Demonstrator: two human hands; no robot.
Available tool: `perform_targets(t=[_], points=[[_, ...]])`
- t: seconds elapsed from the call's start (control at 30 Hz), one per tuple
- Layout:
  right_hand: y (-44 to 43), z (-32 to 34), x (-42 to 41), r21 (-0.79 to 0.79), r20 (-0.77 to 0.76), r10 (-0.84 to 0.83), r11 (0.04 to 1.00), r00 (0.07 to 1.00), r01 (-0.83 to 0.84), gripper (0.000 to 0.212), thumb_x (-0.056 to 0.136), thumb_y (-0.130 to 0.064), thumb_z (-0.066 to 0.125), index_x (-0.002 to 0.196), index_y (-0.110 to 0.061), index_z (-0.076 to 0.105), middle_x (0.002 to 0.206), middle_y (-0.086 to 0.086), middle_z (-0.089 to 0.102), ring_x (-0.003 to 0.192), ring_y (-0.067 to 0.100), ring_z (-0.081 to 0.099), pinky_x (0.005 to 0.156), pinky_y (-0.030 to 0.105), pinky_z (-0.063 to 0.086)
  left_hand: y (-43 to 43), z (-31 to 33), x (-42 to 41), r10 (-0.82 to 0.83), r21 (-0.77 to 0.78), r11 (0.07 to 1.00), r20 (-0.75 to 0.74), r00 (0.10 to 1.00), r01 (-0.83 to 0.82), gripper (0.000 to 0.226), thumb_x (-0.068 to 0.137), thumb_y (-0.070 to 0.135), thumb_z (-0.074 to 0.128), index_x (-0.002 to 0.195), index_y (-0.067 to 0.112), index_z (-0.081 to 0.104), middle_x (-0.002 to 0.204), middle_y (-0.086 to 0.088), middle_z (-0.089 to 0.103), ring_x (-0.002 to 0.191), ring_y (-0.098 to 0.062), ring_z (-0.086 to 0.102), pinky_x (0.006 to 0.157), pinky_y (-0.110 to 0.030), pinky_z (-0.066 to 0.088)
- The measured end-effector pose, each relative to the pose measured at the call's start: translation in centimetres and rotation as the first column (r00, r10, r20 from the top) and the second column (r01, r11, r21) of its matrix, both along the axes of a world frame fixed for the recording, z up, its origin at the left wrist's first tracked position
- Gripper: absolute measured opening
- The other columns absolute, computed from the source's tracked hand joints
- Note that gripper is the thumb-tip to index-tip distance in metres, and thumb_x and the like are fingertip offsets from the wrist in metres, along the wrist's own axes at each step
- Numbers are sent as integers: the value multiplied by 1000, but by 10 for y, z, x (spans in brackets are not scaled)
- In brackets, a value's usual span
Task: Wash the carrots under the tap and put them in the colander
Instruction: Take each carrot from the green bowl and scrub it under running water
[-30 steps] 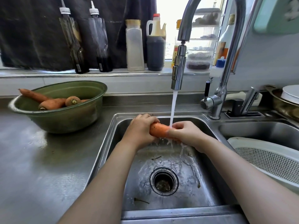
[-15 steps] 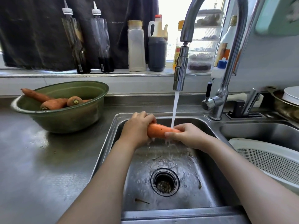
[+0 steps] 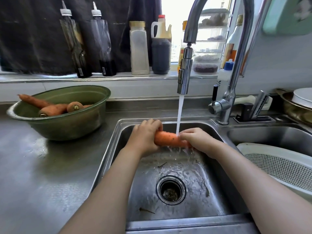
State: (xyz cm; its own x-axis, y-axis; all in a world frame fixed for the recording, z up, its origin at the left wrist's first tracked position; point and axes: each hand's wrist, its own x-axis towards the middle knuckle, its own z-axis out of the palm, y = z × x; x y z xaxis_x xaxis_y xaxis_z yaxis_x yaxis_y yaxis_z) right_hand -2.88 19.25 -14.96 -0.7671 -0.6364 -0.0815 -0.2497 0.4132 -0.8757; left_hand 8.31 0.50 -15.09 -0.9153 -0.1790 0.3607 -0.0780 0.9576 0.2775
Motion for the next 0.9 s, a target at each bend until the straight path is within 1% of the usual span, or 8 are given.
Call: perform_targets(t=[0.07, 0.2, 0.3, 0.37, 0.5, 0.63, 0.8, 0.9], points=[[0, -1, 0, 55, 19, 44, 997, 999, -45, 21, 87, -34, 68, 94, -20, 82, 82, 10, 74, 65, 17, 63, 63, 32, 47, 0, 0, 0, 28, -25, 999, -39, 999, -29, 48, 72, 28, 84, 112, 35, 59, 117, 12, 58, 114, -17, 48, 94, -36, 32], [0, -3, 2, 62, 119, 114, 991, 986, -122, 25, 98, -26, 59, 105, -7, 73, 79, 10, 67, 50, 15, 55, 45, 24, 40, -1, -3, -2, -17, 60, 998, -82, 996, 22, 56, 69, 19, 89, 120, 29, 66, 125, 10, 63, 119, -19, 50, 105, -44, 43], [-1, -4, 2, 50, 103, 97, 994, 990, -102, 28, 98, -30, 60, 99, -6, 72, 69, 6, 59, 47, 15, 47, 45, 23, 34, 1, -4, -3, -25, 96, 995, -104, 994, 35, 59, 69, 17, 89, 123, 27, 67, 127, 8, 62, 123, -18, 49, 109, -45, 42], [0, -5, 0, 47, 87, 64, 997, 994, -68, 28, 95, -35, 65, 97, -8, 74, 74, 12, 59, 49, 16, 48, 46, 24, 35, 2, -4, -4, -24, 108, 993, -112, 993, 37, 60, 70, 15, 88, 125, 28, 67, 129, 9, 61, 124, -17, 48, 110, -44, 42], [3, -3, -1, 8, 99, 49, 999, 994, -50, 28, 91, -38, 70, 93, -12, 78, 75, 8, 63, 52, 16, 47, 47, 25, 35, 5, -3, -4, -10, 116, 993, -136, 991, 26, 59, 74, 13, 87, 127, 30, 65, 131, 11, 59, 125, -15, 47, 109, -42, 42], [2, -2, 1, -17, 97, 57, 998, 994, -56, 34, 95, -45, 66, 92, -13, 76, 73, 6, 69, 50, 15, 46, 44, 24, 32, 8, -2, -5, -31, 83, 995, -168, 985, 46, 56, 74, 17, 88, 125, 28, 68, 129, 9, 62, 123, -17, 50, 107, -46, 45], [2, 0, 1, 31, 149, 57, 998, 987, -63, 21, 95, -26, 58, 87, -10, 69, 67, 7, 62, 47, 17, 47, 46, 23, 33, 6, -2, -1, 6, 115, 993, -132, 991, 9, 58, 72, 14, 87, 125, 28, 68, 130, 8, 62, 125, -18, 50, 110, -45, 43], [-3, -4, 5, 40, 116, 42, 998, 992, -47, 31, 94, -37, 64, 80, -10, 71, 66, 7, 62, 46, 15, 44, 44, 22, 32, 6, -1, -1, -4, 113, 993, -122, 993, 18, 59, 70, 15, 89, 124, 27, 69, 130, 7, 63, 125, -17, 49, 109, -44, 42]])
